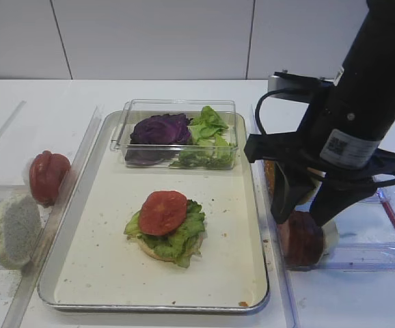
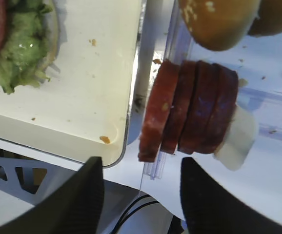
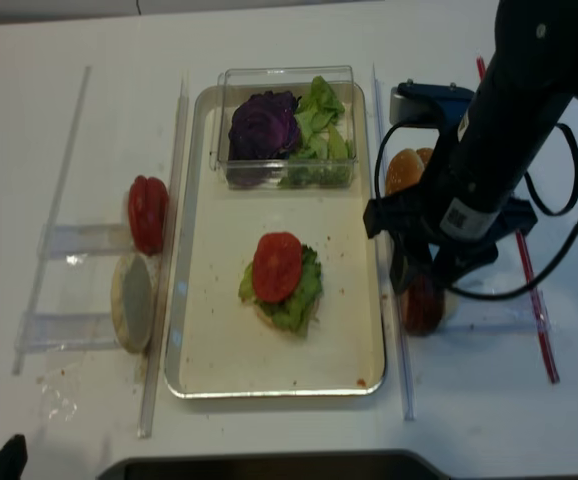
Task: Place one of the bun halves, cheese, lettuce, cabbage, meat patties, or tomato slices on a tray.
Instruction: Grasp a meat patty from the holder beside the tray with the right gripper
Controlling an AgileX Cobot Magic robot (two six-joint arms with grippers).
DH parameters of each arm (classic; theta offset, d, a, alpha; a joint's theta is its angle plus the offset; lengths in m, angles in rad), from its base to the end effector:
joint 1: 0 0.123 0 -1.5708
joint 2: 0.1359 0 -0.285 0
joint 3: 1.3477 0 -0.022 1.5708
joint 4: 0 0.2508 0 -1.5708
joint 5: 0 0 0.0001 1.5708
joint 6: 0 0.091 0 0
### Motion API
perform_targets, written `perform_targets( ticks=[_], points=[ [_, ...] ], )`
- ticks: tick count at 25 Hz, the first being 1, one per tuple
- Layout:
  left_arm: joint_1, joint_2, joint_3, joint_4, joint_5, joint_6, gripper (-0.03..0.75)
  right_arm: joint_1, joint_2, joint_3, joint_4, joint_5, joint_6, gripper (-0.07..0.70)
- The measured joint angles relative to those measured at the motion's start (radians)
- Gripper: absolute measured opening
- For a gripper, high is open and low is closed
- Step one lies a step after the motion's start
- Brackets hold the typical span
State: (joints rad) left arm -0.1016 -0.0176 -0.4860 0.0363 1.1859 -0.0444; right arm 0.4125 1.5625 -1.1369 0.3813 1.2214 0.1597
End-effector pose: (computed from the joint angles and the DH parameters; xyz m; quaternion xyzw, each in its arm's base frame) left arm -0.0113 0.0042 0.2636 0.0234 0.8829 -0.0162 0.4687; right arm 0.2466 0.1426 0.2580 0.0604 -0.9821 -0.1727 0.0452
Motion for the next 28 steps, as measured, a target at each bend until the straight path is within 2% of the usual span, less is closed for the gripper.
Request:
perform_targets(
  ticks=[9,28],
  points=[
    [0.000,0.000,0.000,0.000,0.000,0.000,0.492,0.000,0.000,0.000,-0.006,0.000,0.027,0.275],
    [0.000,0.000,0.000,0.000,0.000,0.000,0.492,0.000,0.092,-0.070,-0.027,-0.007,0.028,0.267]
  ],
)
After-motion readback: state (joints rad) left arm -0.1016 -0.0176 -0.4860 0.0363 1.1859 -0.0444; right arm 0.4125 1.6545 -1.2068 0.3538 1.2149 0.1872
